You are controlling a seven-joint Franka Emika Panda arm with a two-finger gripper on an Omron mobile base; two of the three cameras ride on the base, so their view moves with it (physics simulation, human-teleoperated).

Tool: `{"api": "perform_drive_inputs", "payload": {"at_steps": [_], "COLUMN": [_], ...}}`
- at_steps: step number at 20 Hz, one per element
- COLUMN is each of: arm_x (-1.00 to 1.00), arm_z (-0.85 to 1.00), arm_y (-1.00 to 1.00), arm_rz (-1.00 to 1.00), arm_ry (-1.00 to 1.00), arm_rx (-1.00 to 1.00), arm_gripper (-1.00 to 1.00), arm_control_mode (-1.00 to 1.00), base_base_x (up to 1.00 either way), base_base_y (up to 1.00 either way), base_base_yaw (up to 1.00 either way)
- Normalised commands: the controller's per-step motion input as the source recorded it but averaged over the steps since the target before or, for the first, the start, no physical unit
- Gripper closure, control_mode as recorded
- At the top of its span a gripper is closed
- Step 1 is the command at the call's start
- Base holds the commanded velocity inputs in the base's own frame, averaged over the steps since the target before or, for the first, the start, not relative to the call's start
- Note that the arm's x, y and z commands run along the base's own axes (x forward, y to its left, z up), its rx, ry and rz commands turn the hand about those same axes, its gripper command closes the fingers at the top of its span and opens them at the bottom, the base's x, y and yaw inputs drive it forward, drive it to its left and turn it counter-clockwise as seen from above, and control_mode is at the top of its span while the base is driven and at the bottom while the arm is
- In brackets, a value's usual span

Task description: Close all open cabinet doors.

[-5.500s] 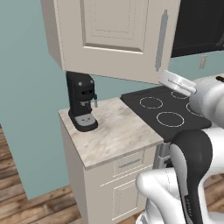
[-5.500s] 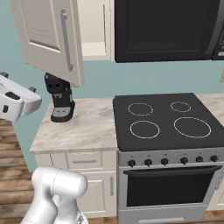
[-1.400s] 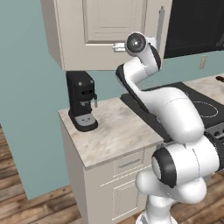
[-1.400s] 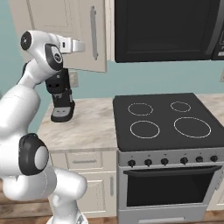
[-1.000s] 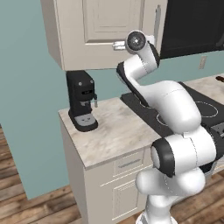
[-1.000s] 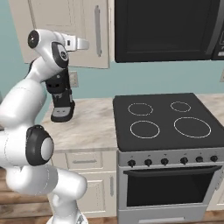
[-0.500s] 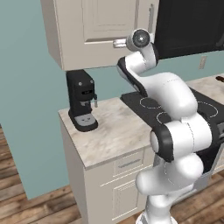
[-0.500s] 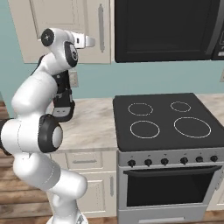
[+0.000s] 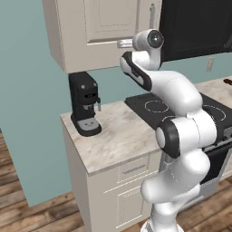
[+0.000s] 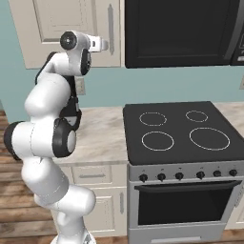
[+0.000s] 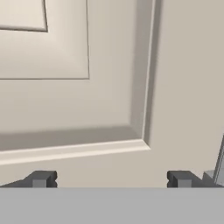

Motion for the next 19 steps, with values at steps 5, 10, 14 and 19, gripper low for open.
{"api": "perform_drive_inputs", "payload": {"at_steps": [5, 10, 14, 19], "arm_x": [0.18, 0.22, 0.38, 0.08], "arm_z": [0.0, 0.0, 0.0, -0.02], "arm_y": [-0.05, -0.01, 0.0, 0.0], "arm_rz": [0.15, 0.14, 0.14, 0.12], "arm_ry": [0.0, 0.0, 0.0, 0.01], "arm_rx": [0.04, 0.03, 0.02, 0.03], "arm_gripper": [-1.0, -1.0, -1.0, -1.0], "arm_control_mode": [-1.0, -1.0, -1.0, -1.0], "base_base_x": [0.0, 0.0, 0.0, 0.0], "base_base_y": [0.0, 0.0, 0.0, 0.0], "base_base_yaw": [0.0, 0.0, 0.0, 0.0]}}
